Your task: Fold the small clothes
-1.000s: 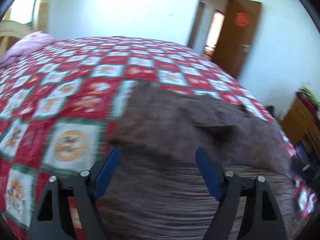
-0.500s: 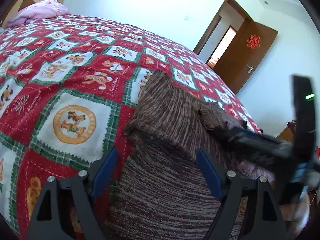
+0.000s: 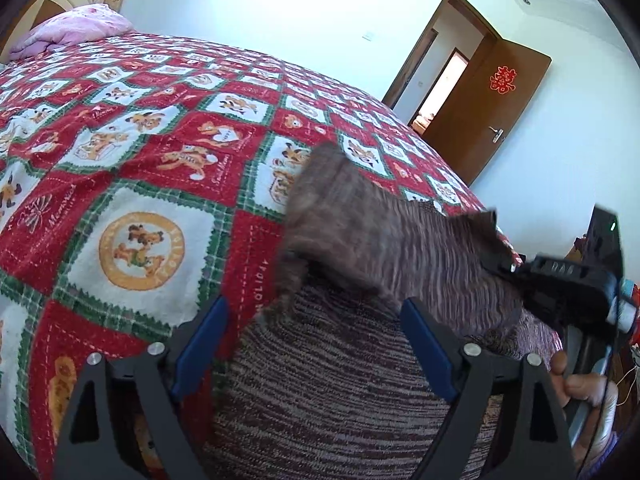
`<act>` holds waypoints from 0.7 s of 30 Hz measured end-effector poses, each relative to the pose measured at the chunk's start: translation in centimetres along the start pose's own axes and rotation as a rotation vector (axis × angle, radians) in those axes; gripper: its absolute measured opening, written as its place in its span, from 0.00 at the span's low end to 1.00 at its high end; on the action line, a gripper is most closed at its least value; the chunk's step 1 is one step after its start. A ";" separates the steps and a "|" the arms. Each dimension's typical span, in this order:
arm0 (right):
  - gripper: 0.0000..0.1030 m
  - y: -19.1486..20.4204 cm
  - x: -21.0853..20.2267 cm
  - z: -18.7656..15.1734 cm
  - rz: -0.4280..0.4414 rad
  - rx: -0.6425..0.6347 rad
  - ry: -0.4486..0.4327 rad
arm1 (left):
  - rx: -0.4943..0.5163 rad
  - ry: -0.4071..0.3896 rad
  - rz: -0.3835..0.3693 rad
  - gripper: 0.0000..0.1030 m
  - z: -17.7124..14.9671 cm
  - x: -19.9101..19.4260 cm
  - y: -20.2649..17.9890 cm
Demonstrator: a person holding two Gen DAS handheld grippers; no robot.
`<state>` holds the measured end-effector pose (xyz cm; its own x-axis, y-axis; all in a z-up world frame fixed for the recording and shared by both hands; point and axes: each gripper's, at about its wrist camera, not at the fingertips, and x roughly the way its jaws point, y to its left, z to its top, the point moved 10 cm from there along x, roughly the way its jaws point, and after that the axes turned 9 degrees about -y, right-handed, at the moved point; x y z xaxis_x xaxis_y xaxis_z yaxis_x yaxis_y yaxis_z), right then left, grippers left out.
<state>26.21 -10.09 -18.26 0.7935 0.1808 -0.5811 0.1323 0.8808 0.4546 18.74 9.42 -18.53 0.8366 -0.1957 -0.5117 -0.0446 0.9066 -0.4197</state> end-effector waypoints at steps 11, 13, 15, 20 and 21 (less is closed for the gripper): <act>0.05 -4.2 -1.2 -0.6 -0.077 0.160 -0.028 | 0.004 0.001 0.001 0.88 0.0 0.1 -0.1; 0.05 -4.8 -3.7 0.3 -0.166 0.113 -0.107 | 0.005 0.001 0.000 0.90 0.0 0.1 0.0; 0.05 -3.5 -5.7 0.5 -0.172 0.033 -0.145 | 0.007 0.002 -0.004 0.90 0.0 0.1 -0.1; 0.05 0.9 -5.1 -3.0 -0.130 -0.199 -0.049 | 0.008 0.003 -0.004 0.91 0.0 0.2 -0.1; 0.05 1.0 -4.7 -3.9 -0.134 -0.230 -0.032 | 0.010 0.003 -0.004 0.91 0.0 0.2 -0.1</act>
<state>20.33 -8.29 -17.72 0.7970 0.0450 -0.6023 0.1018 0.9729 0.2075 18.91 9.28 -18.59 0.8349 -0.2007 -0.5125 -0.0359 0.9093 -0.4146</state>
